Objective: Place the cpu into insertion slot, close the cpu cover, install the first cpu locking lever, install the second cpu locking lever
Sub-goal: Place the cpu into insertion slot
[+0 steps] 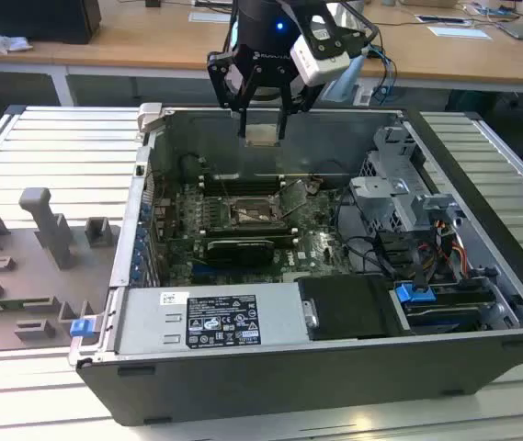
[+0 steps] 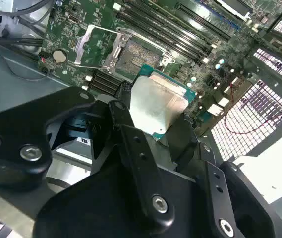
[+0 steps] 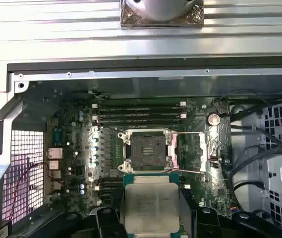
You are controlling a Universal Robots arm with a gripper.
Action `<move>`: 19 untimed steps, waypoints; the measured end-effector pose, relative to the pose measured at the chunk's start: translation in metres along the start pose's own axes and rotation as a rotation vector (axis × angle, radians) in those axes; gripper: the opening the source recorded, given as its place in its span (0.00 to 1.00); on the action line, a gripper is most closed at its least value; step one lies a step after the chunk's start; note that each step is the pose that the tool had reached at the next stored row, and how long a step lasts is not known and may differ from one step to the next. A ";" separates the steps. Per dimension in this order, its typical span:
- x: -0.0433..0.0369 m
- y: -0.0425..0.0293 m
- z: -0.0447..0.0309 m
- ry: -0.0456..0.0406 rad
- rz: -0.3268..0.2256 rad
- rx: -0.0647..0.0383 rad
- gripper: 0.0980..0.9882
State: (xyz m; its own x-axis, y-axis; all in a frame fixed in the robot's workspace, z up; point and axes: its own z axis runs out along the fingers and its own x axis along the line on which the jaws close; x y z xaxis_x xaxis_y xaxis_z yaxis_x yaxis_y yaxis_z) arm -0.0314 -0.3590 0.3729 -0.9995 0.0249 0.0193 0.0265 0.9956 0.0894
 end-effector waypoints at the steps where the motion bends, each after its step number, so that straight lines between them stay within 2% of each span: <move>1: 0.0000 0.0000 0.0000 -0.0001 0.001 0.000 0.49; 19: 0.0015 -0.0001 0.0002 -0.0027 0.031 0.000 0.49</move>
State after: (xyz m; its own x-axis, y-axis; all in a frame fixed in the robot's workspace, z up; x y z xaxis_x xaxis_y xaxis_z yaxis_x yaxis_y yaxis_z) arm -0.0329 -0.3590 0.3727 -0.9982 0.0561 0.0194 0.0576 0.9943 0.0892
